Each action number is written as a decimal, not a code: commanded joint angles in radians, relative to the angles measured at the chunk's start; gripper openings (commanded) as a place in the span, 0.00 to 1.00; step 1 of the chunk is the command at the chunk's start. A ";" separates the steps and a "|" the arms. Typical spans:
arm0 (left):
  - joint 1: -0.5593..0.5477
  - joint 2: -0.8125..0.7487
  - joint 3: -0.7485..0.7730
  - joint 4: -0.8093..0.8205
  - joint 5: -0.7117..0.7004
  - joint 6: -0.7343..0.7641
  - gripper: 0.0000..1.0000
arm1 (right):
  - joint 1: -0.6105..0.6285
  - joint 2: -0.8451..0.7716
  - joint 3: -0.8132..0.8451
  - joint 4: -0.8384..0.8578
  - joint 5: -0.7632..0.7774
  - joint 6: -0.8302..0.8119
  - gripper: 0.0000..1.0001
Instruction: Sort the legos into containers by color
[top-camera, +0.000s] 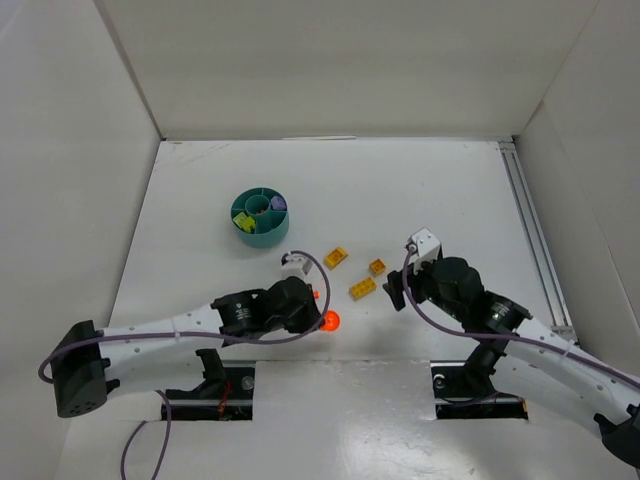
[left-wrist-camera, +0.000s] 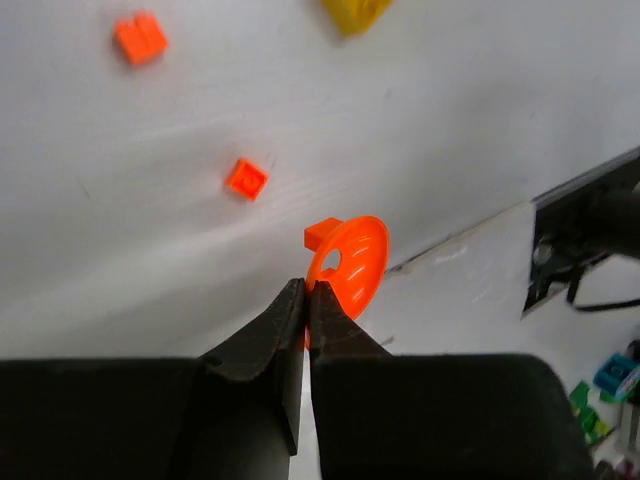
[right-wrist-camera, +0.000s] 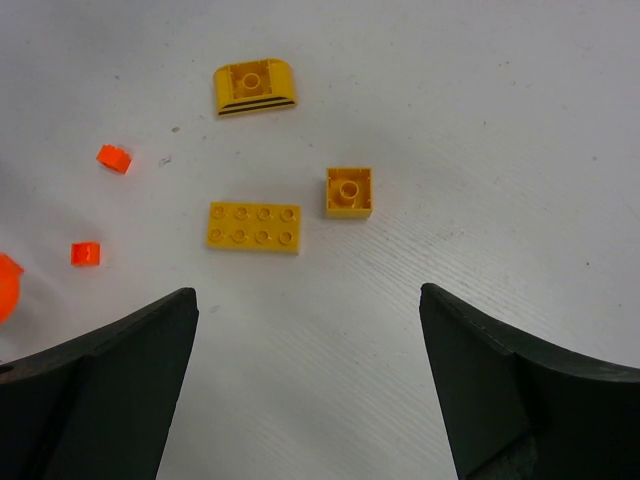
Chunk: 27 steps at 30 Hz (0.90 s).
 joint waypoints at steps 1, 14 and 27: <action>-0.004 -0.024 0.175 -0.140 -0.291 0.016 0.00 | 0.006 -0.030 -0.004 -0.017 0.039 0.009 0.96; 0.445 0.189 0.652 0.074 -0.392 0.563 0.00 | -0.040 0.011 0.099 -0.027 0.066 -0.119 0.99; 0.829 0.467 0.761 0.099 -0.405 0.743 0.00 | -0.282 0.298 0.202 0.081 -0.206 -0.260 0.99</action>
